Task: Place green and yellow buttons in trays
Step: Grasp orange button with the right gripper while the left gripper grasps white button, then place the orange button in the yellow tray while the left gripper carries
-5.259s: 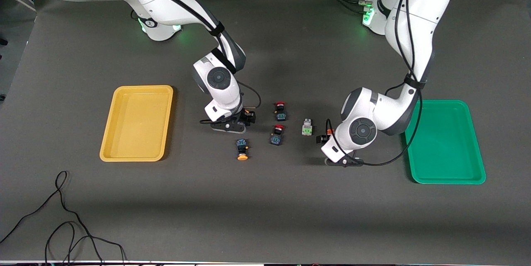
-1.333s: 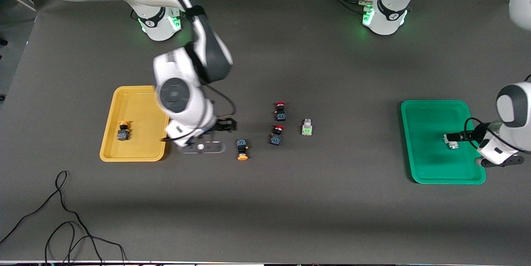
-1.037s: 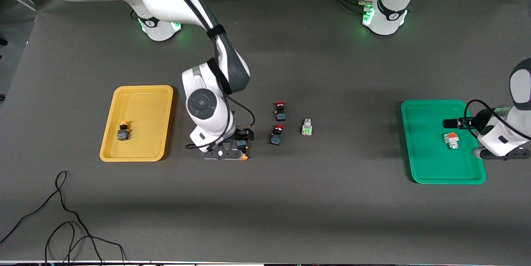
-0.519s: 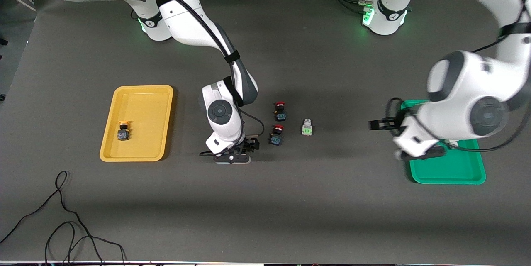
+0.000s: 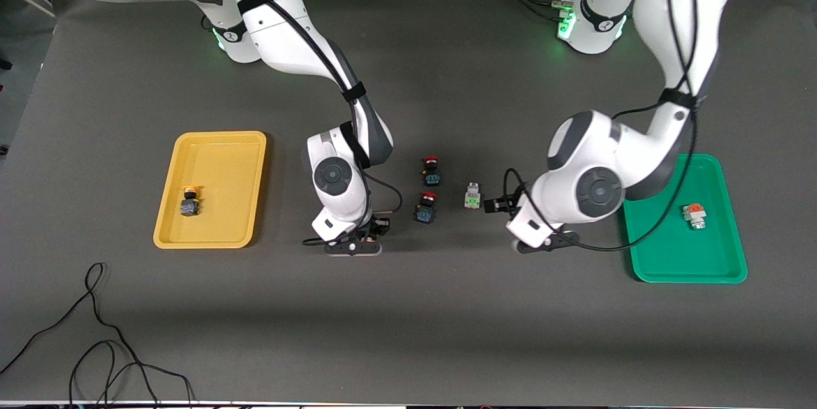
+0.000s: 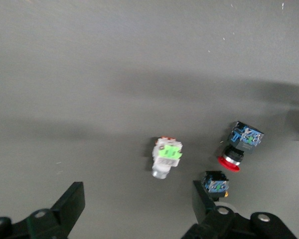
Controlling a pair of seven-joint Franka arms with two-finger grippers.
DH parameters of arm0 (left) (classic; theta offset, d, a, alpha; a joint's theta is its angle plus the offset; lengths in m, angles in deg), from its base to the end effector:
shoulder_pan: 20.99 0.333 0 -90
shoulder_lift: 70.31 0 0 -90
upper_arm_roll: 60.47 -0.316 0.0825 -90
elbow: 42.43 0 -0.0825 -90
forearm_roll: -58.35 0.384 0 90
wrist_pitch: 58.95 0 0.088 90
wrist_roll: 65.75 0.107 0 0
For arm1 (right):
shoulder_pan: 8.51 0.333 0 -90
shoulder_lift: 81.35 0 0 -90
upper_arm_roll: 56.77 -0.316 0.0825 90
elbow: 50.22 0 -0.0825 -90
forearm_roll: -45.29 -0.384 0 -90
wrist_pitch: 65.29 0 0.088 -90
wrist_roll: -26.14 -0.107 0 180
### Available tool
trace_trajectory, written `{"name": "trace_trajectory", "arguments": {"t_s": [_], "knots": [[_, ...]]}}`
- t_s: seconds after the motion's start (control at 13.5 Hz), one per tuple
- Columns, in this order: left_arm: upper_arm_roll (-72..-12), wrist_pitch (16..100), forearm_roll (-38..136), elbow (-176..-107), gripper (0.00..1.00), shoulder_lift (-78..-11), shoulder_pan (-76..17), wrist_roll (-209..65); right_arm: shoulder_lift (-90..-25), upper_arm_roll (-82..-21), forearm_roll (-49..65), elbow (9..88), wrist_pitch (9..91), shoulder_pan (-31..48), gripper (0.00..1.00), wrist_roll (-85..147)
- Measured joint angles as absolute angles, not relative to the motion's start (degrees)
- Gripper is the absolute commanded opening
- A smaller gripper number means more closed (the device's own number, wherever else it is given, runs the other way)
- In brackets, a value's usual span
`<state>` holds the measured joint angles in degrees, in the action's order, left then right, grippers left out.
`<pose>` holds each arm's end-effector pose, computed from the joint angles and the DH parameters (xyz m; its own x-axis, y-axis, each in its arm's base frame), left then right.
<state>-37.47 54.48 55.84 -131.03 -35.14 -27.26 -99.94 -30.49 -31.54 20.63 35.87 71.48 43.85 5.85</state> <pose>0.6135 -0.3016 0.3055 0.9552 0.1329 -0.2644 0.1734 -0.9754 0.1362 0.6102 0.3791 0.1805 0.9948 -0.0240 0.0992 -0.0223 -0.9996 -0.0178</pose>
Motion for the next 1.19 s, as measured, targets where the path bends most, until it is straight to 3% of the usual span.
{"name": "trace_trajectory", "arguments": {"t_s": [0.74,1.11,1.19], "knots": [[-37.59,66.70,66.87,-134.98,0.97,-27.99,-32.36,-98.40,-48.11,-22.40,22.14,32.41,41.00,42.21,0.20,14.02],[-37.60,70.09,66.90,-138.89,0.97,-27.98,-33.45,-97.85,-54.20,-7.79,22.74,44.67,39.24,41.29,0.20,38.99],[-37.59,70.12,66.90,-139.17,0.86,-27.98,-33.81,-97.85,-55.13,-5.34,22.74,47.33,39.44,41.19,0.20,43.13]]}}
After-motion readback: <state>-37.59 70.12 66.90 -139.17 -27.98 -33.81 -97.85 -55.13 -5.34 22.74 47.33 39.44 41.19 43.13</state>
